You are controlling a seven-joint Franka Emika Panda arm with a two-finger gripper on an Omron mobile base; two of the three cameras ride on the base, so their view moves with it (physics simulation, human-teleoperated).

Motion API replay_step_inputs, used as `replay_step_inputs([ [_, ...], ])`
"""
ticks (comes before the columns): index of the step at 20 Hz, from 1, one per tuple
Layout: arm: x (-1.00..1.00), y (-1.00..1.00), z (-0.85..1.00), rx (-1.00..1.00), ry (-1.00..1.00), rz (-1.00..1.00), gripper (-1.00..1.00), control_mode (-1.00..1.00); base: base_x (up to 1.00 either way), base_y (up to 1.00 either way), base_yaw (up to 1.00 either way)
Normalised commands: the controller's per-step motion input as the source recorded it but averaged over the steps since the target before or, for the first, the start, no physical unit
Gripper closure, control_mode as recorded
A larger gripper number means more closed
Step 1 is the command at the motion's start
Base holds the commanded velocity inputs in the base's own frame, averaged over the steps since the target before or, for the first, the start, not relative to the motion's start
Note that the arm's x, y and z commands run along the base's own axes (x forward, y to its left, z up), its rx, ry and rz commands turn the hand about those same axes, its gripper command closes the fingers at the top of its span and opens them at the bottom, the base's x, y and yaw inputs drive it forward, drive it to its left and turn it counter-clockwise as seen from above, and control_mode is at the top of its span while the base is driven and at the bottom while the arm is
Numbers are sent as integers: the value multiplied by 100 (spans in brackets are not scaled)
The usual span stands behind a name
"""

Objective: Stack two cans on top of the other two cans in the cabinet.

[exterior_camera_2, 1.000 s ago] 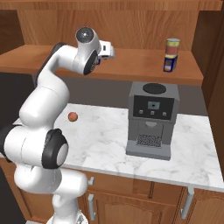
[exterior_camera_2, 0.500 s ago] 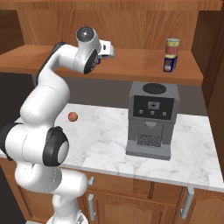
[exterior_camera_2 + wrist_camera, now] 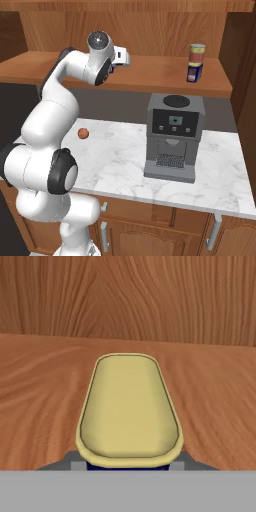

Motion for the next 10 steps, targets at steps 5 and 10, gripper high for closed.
replay_step_inputs([
  [5,-26,0,11,0,-3,1,100,-100,0,0,0],
  [10,-34,0,15,1,0,0,100,-100,0,0,0],
])
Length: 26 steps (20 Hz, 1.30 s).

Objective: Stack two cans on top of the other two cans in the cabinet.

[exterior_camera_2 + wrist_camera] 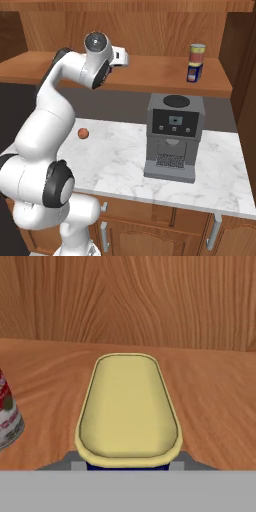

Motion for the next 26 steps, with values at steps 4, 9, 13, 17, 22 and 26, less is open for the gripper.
replay_step_inputs([
  [4,-23,0,28,2,-1,0,100,-100,0,0,0],
  [9,-27,0,32,0,0,0,100,-100,0,0,0],
  [13,-28,0,33,0,0,0,100,-100,0,0,0],
  [17,-27,0,32,0,0,1,100,-100,0,0,0],
  [22,-30,9,19,4,-1,4,100,-100,0,0,0],
  [26,-26,18,8,5,0,7,100,-100,0,0,0],
])
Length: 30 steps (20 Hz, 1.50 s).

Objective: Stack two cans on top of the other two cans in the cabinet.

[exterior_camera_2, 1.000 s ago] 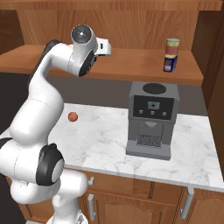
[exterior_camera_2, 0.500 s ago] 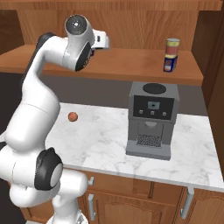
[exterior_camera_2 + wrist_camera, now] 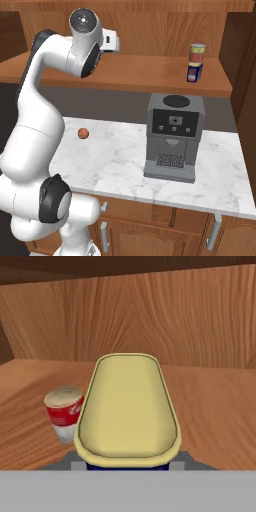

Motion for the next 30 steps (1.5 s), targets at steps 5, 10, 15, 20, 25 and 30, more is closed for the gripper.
replay_step_inputs([
  [5,-16,23,0,1,-2,9,100,-100,0,0,0],
  [10,-4,20,1,0,-5,7,100,-100,0,0,0],
  [15,-2,19,0,0,-5,3,100,-100,0,0,0],
  [20,0,20,0,2,-4,3,100,-100,0,0,0],
  [25,1,27,0,2,-1,1,100,-100,0,0,0],
  [30,6,19,0,0,0,0,100,-100,0,0,0],
])
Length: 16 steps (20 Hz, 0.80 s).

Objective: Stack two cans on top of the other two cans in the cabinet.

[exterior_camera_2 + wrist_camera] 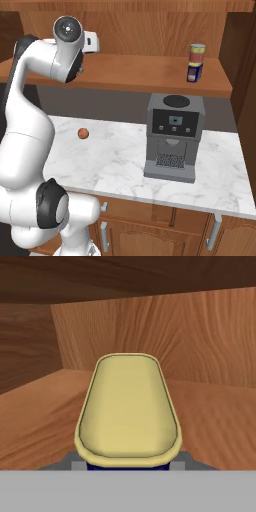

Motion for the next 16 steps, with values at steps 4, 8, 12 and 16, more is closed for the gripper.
replay_step_inputs([
  [4,8,14,0,0,0,0,100,-100,0,0,0],
  [8,12,15,-2,0,0,0,100,-100,0,0,0],
  [12,18,14,-2,0,0,0,100,-100,0,0,0],
  [16,22,9,0,0,0,0,100,-100,0,0,0],
])
